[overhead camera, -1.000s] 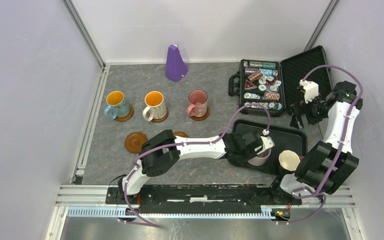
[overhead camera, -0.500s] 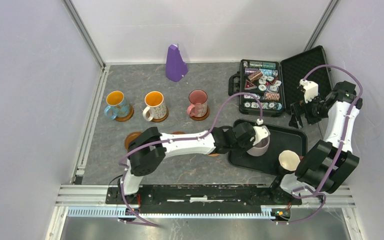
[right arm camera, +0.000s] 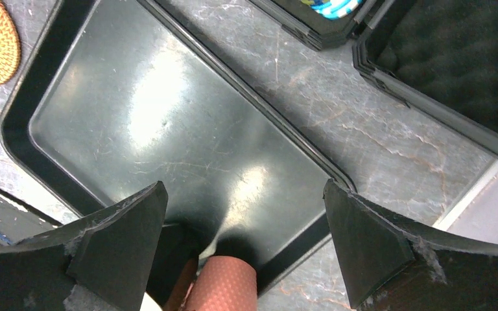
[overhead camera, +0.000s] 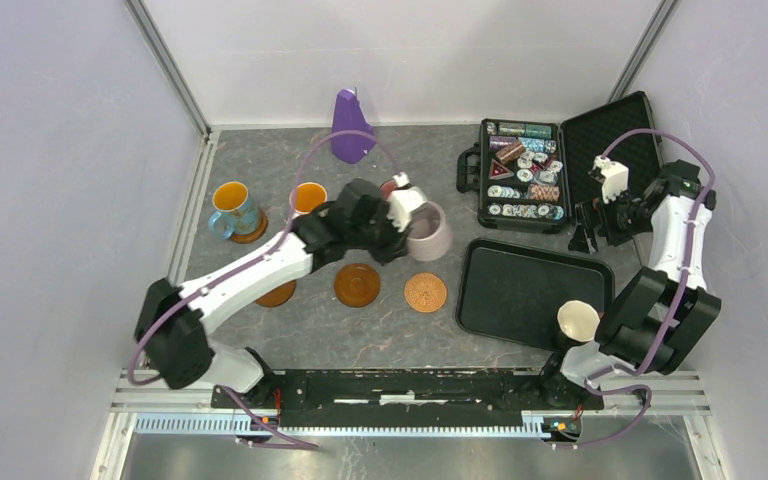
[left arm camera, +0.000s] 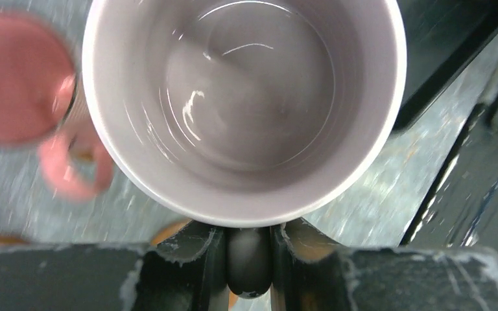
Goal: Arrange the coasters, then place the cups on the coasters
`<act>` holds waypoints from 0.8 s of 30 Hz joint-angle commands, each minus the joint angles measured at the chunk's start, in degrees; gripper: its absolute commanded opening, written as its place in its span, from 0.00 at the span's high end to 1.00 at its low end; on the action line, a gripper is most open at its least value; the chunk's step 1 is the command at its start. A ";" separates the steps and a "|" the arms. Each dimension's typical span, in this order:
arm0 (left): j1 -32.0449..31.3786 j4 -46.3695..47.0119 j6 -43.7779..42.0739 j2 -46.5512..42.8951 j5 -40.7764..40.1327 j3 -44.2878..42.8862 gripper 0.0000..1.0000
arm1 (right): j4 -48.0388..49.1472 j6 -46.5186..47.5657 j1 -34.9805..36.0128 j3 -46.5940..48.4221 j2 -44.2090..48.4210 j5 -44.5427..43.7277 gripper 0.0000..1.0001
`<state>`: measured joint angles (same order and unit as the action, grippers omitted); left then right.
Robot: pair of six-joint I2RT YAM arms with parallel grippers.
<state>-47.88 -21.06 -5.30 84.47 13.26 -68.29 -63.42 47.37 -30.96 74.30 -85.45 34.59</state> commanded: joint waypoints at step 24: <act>57.30 -18.85 -31.00 -37.99 4.91 30.71 0.98 | 5.93 -11.46 15.58 8.95 -7.58 -1.63 0.02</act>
<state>4.23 -45.58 -30.24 47.75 14.61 -37.52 -59.09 38.02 -16.12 80.20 -92.62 33.12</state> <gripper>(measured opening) 0.289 0.980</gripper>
